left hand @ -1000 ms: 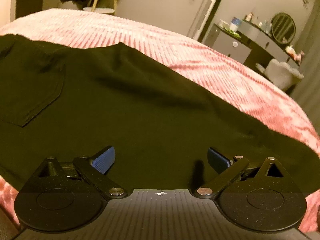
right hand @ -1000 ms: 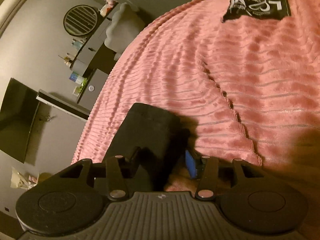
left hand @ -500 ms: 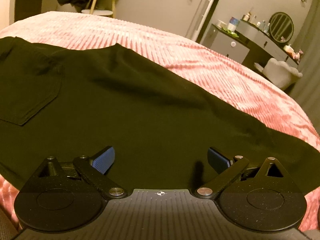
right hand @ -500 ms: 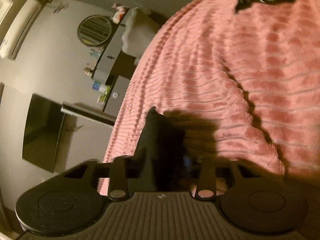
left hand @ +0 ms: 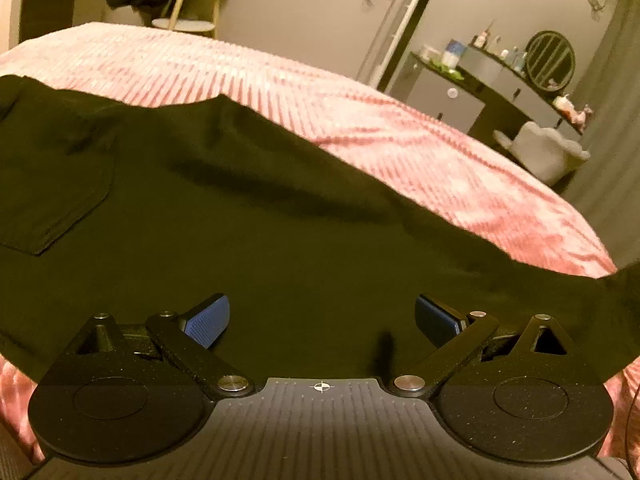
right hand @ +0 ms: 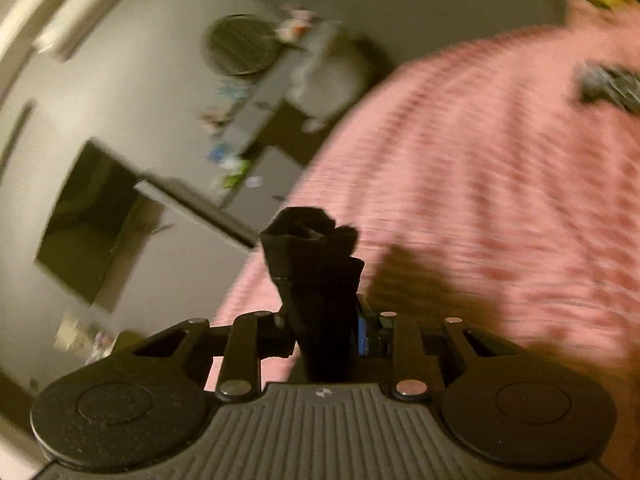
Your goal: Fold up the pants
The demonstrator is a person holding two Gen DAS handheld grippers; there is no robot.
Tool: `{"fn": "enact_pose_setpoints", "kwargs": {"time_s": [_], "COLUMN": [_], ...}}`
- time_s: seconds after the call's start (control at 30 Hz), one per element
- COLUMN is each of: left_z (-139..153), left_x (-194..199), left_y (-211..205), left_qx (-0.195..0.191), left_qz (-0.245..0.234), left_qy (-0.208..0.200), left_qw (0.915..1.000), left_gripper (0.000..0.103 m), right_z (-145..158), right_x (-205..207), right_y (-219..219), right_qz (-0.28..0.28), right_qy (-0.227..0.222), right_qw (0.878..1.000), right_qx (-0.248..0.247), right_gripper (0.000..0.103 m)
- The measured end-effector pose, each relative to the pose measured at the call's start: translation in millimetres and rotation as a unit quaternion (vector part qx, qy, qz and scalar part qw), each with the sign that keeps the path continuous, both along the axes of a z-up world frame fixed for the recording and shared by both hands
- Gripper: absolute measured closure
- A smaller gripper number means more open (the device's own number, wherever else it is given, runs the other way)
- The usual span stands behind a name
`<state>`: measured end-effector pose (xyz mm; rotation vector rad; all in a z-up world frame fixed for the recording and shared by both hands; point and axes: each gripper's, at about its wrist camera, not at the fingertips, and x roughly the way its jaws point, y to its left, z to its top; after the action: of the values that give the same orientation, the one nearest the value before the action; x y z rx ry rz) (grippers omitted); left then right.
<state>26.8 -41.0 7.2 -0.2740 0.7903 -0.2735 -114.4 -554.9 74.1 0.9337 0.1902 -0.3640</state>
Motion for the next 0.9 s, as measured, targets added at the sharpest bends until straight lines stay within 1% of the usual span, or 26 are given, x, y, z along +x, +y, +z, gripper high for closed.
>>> {"fn": "enact_pose_setpoints", "kwargs": {"time_s": [0.1, 0.17, 0.2, 0.27, 0.33, 0.4, 0.43, 0.47, 0.5, 0.53, 0.57, 0.6, 0.63, 0.67, 0.7, 0.73, 0.77, 0.83, 0.9], "left_z": [3.2, 5.5, 6.7, 8.8, 9.6, 9.5, 8.8, 7.7, 6.8, 6.0, 5.4, 4.5, 4.1, 3.4, 2.2, 0.9, -0.4, -3.6, -6.6], "left_x": [-0.6, -1.1, -1.5, -1.8, -2.1, -1.7, -1.0, -0.4, -0.2, 0.5, 1.5, 2.7, 4.9, 6.3, 8.5, 10.7, 12.4, 14.0, 14.1], "left_y": [3.0, 6.2, 8.4, 13.1, 17.7, 23.1, 25.6, 28.1, 30.4, 32.7, 34.4, 35.7, 35.5, 35.1, 34.7, 34.4, 33.4, 32.5, 31.6], "left_qx": [-0.013, -0.026, -0.034, -0.052, -0.066, -0.073, -0.075, -0.075, -0.077, -0.08, -0.085, -0.092, -0.098, -0.105, -0.113, -0.119, -0.125, -0.138, -0.153], "left_qz": [-0.004, -0.005, -0.004, -0.004, -0.001, 0.003, 0.003, 0.004, 0.005, 0.003, 0.001, -0.002, -0.003, -0.005, -0.009, -0.012, -0.016, -0.028, -0.039], "left_qy": [-0.007, -0.012, -0.014, -0.016, -0.016, -0.016, -0.015, -0.013, -0.011, -0.008, -0.005, -0.002, 0.0, 0.002, 0.006, 0.009, 0.013, 0.023, 0.033], "left_qw": [0.9999, 0.9996, 0.9993, 0.9985, 0.9977, 0.9972, 0.9971, 0.9971, 0.997, 0.9967, 0.9964, 0.9958, 0.9952, 0.9944, 0.9935, 0.9928, 0.9919, 0.9897, 0.9869], "left_gripper": [0.001, 0.001, 0.001, 0.001, 0.001, 0.001, 0.001, 0.001, 0.001, 0.001, 0.001, 0.001, 0.001, 0.001, 0.001, 0.001, 0.001, 0.001, 0.001], "right_z": [34.6, 49.1, 51.6, 47.7, 30.2, 1.3, -17.2, -30.6, -42.5, -50.6, -48.9, -42.3, -35.4, -28.9, -20.3, -11.7, -3.6, 2.9, -2.8], "right_x": [19.4, 35.3, 43.3, 59.9, 77.1, 94.7, 103.6, 110.6, 117.5, 121.0, 118.6, 115.6, 114.1, 112.3, 107.3, 103.4, 98.5, 93.6, 94.6], "right_y": [46.9, 89.7, 112.5, 156.6, 198.5, 231.9, 245.7, 255.3, 263.4, 269.6, 272.4, 272.2, 268.8, 263.0, 259.7, 252.6, 245.3, 229.9, 214.8], "right_qz": [0.059, 0.111, 0.138, 0.194, 0.245, 0.295, 0.319, 0.338, 0.358, 0.374, 0.379, 0.39, 0.402, 0.406, 0.404, 0.394, 0.371, 0.327, 0.292], "right_qy": [-0.019, -0.027, -0.028, -0.02, 0.004, 0.045, 0.074, 0.106, 0.143, 0.171, 0.173, 0.169, 0.163, 0.154, 0.143, 0.134, 0.129, 0.14, 0.166], "right_qw": [0.997, 0.99, 0.986, 0.976, 0.964, 0.952, 0.944, 0.935, 0.923, 0.912, 0.909, 0.905, 0.901, 0.901, 0.903, 0.909, 0.919, 0.932, 0.939], "right_qx": [-0.047, -0.077, -0.085, -0.094, -0.098, -0.063, -0.034, -0.017, -0.003, 0.005, -0.009, -0.016, -0.009, -0.004, -0.006, -0.017, -0.036, -0.069, -0.067], "right_gripper": [0.077, 0.077, 0.077, 0.076, 0.075, 0.074, 0.07, 0.068, 0.063, 0.056, 0.051, 0.043, 0.03, 0.029, 0.029, 0.029, 0.029, 0.031, 0.044]}}
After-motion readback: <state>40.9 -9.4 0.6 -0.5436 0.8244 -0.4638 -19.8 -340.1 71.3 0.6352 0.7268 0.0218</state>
